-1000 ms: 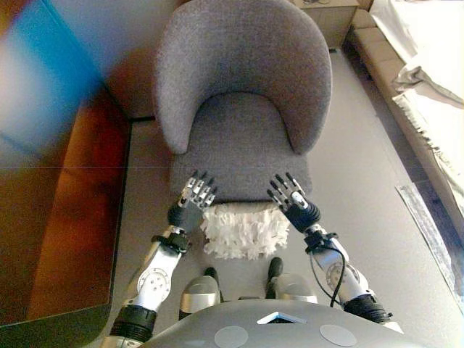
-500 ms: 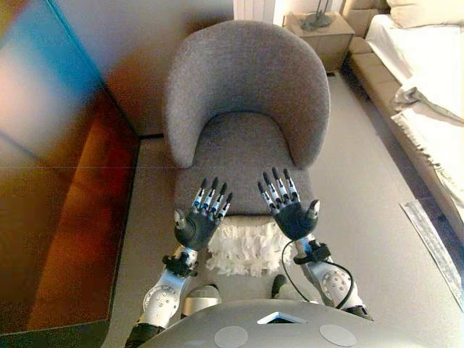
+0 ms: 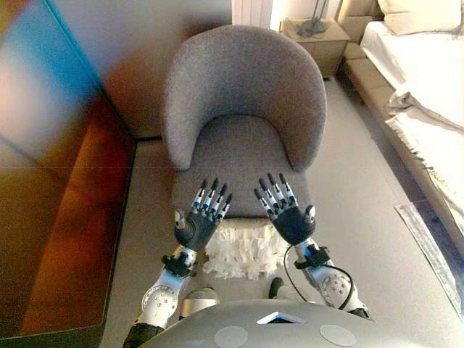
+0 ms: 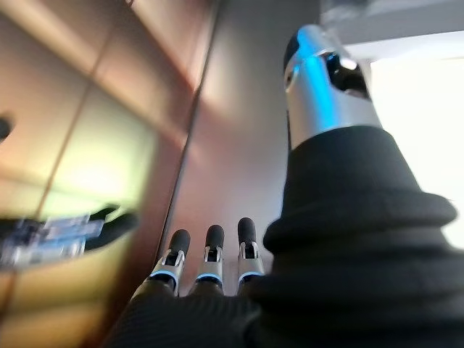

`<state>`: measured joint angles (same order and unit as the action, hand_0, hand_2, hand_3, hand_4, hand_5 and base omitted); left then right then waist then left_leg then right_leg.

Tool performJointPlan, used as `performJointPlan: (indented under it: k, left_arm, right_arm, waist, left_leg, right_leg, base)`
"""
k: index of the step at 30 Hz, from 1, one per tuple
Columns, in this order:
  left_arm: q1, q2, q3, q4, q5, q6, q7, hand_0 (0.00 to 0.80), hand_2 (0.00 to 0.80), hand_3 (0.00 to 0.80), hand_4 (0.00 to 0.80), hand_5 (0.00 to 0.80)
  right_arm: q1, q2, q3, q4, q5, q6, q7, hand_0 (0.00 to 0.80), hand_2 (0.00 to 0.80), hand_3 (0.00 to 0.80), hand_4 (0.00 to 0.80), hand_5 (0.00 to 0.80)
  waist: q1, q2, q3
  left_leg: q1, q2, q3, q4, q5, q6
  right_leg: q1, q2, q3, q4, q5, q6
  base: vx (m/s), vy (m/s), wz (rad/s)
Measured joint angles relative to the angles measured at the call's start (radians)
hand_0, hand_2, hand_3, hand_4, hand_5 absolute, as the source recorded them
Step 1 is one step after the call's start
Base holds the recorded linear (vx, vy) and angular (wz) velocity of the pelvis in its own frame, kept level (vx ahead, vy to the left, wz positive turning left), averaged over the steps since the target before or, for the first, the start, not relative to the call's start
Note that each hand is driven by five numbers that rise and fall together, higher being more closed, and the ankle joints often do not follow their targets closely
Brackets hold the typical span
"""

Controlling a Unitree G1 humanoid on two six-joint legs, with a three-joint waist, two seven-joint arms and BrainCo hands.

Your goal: Pick up the cushion and take it to the sofa

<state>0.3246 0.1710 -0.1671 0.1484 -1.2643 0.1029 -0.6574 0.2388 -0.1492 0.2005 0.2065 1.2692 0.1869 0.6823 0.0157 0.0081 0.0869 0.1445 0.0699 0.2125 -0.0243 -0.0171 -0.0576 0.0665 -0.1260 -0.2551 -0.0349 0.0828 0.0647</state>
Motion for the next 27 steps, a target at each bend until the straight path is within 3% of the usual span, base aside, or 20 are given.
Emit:
performJointPlan:
  k: [5, 8, 11, 16, 19, 23, 27]
  left_arm:
    - [-0.019, 0.078, 0.009, 0.032, 0.328, -0.169, 0.339, 0.000, 0.000, 0.000, 0.000, 0.000]
    - [-0.068, 0.094, 0.045, 0.056, 0.455, -0.191, 0.508, 0.000, 0.000, 0.000, 0.000, 0.000]
    - [-0.104, 0.122, 0.068, 0.088, 0.546, -0.204, 0.599, 0.000, 0.000, 0.000, 0.000, 0.000]
    - [-0.148, 0.179, 0.071, 0.104, 0.587, -0.203, 0.654, 0.000, 0.000, 0.000, 0.000, 0.000]
    - [-0.160, 0.181, 0.073, 0.122, 0.624, -0.201, 0.659, 0.000, 0.000, 0.000, 0.000, 0.000]
    - [-0.227, 0.198, 0.061, 0.172, 0.624, -0.211, 0.690, 0.000, 0.000, 0.000, 0.000, 0.000]
    - [-0.356, 0.200, -0.013, 0.228, 0.623, -0.245, 0.743, 0.000, 0.000, 0.000, 0.000, 0.000]
  right_arm:
    - [-0.001, -0.079, 0.006, 0.033, -0.287, -0.128, -0.244, 0.000, 0.000, 0.000, 0.000, 0.000]
    - [-0.002, -0.122, 0.002, 0.059, -0.420, -0.206, -0.385, 0.000, 0.000, 0.000, 0.000, 0.000]
    - [-0.044, -0.127, -0.001, 0.106, -0.439, -0.233, -0.465, 0.000, 0.000, 0.000, 0.000, 0.000]
    - [-0.096, -0.090, -0.007, 0.120, -0.444, -0.269, -0.518, 0.000, 0.000, 0.000, 0.000, 0.000]
    - [-0.107, -0.071, -0.005, 0.141, -0.447, -0.271, -0.533, 0.000, 0.000, 0.000, 0.000, 0.000]
    - [-0.182, -0.078, -0.003, 0.186, -0.463, -0.278, -0.563, 0.000, 0.000, 0.000, 0.000, 0.000]
    - [-0.355, -0.142, -0.002, 0.279, -0.463, -0.287, -0.632, 0.000, 0.000, 0.000, 0.000, 0.000]
  waist:
    - [0.000, -0.001, 0.005]
    - [0.000, -0.004, 0.033]
    - [0.001, -0.019, 0.064]
    - [0.027, -0.052, 0.127]
    - [0.031, -0.049, 0.165]
    - [0.025, -0.058, 0.203]
    - [0.025, -0.016, 0.314]
  left_leg:
    - [-0.023, 0.002, 0.005, 0.039, -0.010, 0.000]
    - [-0.065, 0.006, 0.016, 0.081, -0.024, 0.006]
    - [-0.090, 0.003, 0.030, 0.099, -0.019, 0.014]
    - [-0.128, -0.005, 0.033, 0.188, -0.047, 0.032]
    - [-0.158, -0.006, 0.034, 0.274, -0.099, 0.043]
    - [-0.335, 0.020, 0.016, 0.429, -0.134, 0.041]
    - [-0.472, 0.068, 0.002, 0.531, -0.137, 0.031]
  right_leg:
    - [-0.002, -0.007, -0.003, 0.014, -0.005, 0.002]
    - [-0.029, -0.027, -0.030, 0.063, -0.027, 0.001]
    - [-0.075, -0.051, -0.030, 0.129, -0.050, 0.005]
    - [-0.130, -0.091, -0.035, 0.232, -0.072, 0.009]
    - [-0.168, -0.128, -0.033, 0.329, -0.107, 0.013]
    - [-0.303, -0.176, -0.023, 0.397, -0.119, 0.033]
    - [-0.426, -0.154, -0.023, 0.466, -0.110, -0.004]
  base:
    - [-0.021, 0.041, 0.05]
    - [-0.084, 0.078, 0.29]
    - [-0.022, 0.045, 0.11]
    - [-0.010, 0.028, 0.02]
    - [0.016, -0.082, -0.02]
    - [-0.218, -0.181, 0.11]
    - [-0.101, -0.075, -0.02]
